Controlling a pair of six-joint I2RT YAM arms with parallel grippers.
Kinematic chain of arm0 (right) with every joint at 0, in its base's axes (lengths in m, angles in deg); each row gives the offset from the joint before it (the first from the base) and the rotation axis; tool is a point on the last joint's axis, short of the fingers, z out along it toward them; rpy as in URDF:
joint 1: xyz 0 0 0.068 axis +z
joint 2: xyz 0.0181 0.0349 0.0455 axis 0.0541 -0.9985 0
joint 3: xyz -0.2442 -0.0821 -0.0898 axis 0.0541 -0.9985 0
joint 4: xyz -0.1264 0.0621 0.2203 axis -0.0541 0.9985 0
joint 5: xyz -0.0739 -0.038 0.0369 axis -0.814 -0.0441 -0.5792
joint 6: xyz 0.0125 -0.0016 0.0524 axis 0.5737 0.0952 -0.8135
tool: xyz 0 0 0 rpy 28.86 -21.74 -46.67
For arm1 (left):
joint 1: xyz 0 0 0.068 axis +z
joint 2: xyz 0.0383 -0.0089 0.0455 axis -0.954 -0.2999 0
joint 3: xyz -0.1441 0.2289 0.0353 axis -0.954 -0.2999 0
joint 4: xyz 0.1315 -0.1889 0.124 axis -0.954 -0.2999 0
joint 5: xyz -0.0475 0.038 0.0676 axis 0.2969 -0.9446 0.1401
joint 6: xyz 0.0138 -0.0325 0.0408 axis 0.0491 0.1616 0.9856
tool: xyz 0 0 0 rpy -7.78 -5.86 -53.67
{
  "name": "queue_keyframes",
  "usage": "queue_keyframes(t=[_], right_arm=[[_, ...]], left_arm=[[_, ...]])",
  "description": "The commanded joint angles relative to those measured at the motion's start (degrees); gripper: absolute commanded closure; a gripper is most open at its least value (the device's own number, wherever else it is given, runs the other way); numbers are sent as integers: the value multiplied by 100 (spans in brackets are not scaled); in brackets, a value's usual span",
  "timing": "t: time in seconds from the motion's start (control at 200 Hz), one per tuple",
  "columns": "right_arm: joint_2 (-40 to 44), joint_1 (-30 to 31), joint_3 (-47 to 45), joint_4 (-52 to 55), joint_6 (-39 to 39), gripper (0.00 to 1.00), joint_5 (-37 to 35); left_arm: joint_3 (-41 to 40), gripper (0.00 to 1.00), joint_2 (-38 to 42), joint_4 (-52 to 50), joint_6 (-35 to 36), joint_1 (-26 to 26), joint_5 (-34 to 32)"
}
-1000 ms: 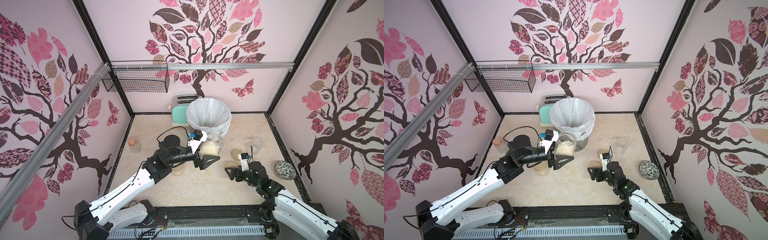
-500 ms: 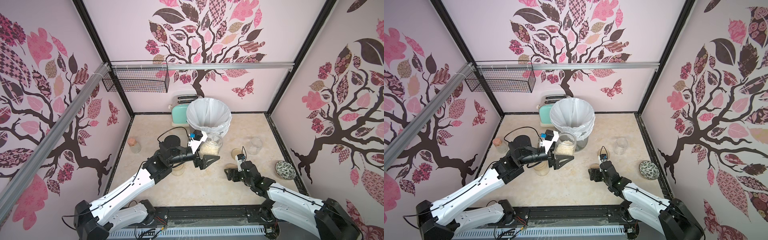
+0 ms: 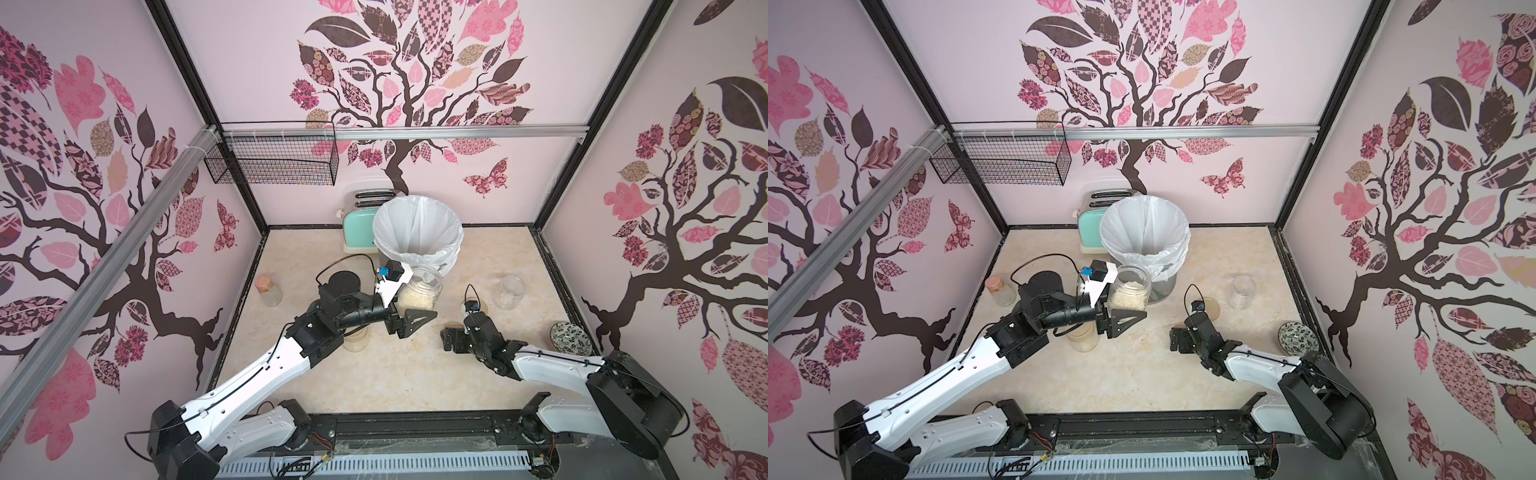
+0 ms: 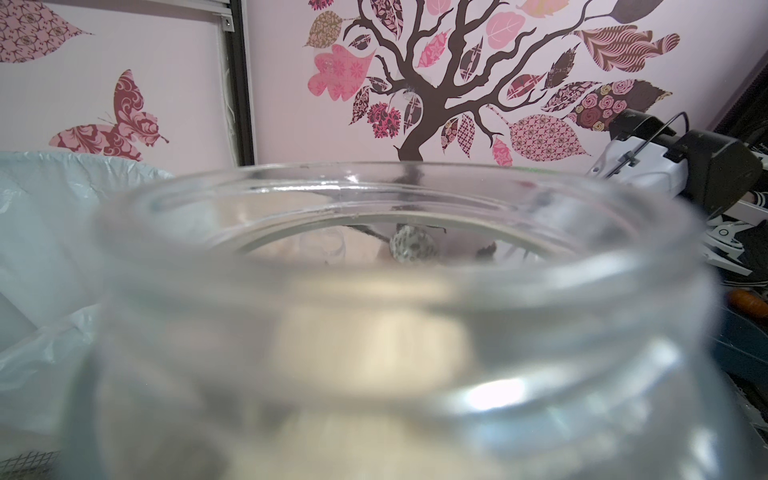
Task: Empty moldy rice from jars
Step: Place the lid at the center of the board.
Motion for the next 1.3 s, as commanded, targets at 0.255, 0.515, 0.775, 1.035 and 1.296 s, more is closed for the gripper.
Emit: queue_keyframes(t=[0.255,0.515,0.775,1.035,1.296], right_arm=[[1369,27,657,1665,110,1,-337],[2636,-4,1493,2821,571,0,-642],[2625,-26,3146,3771,1787,1,184],[2219,-29,4649,3934,2492,11,1039],[1641,-26,5586,3978,2872,26,2190]], left_arm=[[122,37,111,683,21,41,37],[128,37,95,665,6,76,50],[229,37,24,575,43,118,68],[422,37,-106,477,111,211,73],[520,37,-277,542,28,454,299]])
